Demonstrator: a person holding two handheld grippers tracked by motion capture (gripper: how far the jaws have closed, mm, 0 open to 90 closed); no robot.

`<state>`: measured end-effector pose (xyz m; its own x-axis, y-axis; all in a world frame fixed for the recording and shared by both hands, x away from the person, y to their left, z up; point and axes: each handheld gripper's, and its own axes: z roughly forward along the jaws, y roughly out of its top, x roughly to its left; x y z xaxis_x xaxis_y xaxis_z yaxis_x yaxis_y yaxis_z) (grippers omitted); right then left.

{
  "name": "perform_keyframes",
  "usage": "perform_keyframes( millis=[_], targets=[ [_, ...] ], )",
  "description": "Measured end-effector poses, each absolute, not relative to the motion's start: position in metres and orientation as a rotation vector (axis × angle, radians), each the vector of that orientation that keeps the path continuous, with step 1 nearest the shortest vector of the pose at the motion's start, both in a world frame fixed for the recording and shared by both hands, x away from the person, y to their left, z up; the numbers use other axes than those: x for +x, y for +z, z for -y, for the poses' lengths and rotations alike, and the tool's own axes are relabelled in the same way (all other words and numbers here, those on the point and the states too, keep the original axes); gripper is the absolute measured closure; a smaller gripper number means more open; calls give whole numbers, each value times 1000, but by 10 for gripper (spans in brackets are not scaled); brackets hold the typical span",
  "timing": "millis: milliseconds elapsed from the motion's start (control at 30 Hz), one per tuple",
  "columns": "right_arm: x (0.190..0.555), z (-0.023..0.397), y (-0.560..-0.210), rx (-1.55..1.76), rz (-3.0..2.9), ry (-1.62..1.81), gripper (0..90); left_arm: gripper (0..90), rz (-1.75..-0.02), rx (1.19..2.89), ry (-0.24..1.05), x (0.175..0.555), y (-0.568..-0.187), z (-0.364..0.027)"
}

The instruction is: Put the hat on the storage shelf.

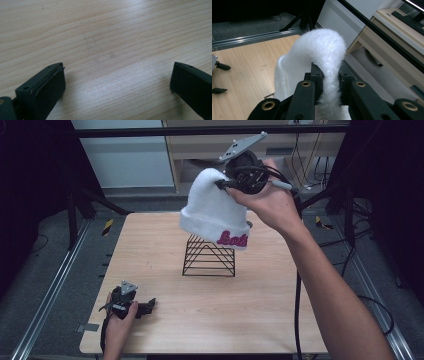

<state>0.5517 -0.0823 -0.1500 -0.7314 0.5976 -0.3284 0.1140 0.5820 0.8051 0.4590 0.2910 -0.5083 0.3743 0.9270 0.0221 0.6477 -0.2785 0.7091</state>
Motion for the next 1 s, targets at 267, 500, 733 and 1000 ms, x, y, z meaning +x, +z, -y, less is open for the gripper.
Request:
perform_keyframes(
  millis=[267, 500, 733, 1000],
  targets=[
    [559, 71, -152, 543, -2250, 1071, 797, 0, -1351, 2029, 588, 459, -508, -291],
    [565, 59, -160, 519, -2280, 1070, 797, 0, -1351, 2029, 588, 459, -508, -291],
    [572, 50, -168, 501, -2306, 1074, 795, 0, -1350, 2030, 588, 459, -508, -291],
    [583, 50, -172, 492, -2328, 1073, 795, 0, -1351, 2029, 588, 459, -508, -291]
  ],
)
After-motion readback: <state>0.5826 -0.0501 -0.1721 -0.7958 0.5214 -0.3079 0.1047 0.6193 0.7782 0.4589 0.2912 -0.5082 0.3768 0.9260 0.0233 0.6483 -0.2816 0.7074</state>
